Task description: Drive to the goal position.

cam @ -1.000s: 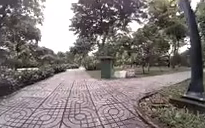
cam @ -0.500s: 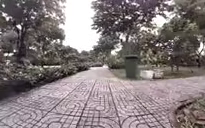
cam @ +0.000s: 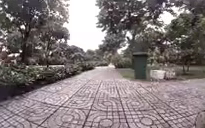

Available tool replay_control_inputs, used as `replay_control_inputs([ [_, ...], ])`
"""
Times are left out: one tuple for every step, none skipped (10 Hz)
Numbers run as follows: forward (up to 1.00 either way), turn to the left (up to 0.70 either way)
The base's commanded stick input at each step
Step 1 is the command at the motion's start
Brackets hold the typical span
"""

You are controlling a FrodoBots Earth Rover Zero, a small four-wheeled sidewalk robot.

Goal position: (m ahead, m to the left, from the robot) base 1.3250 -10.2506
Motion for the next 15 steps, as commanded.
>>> replay_control_inputs([
  [0.64,0.00],
  [0.70,0.00],
  [0.70,0.00],
  [0.70,0.00],
  [0.70,0.00],
  [0.70,0.00],
  [0.70,0.00],
  [0.70,0.00],
  [0.70,0.00],
  [0.70,0.00],
  [0.70,0.00],
  [0.70,0.00],
  [0.70,0.00],
  [0.70,0.00],
  [0.70,0.00],
])
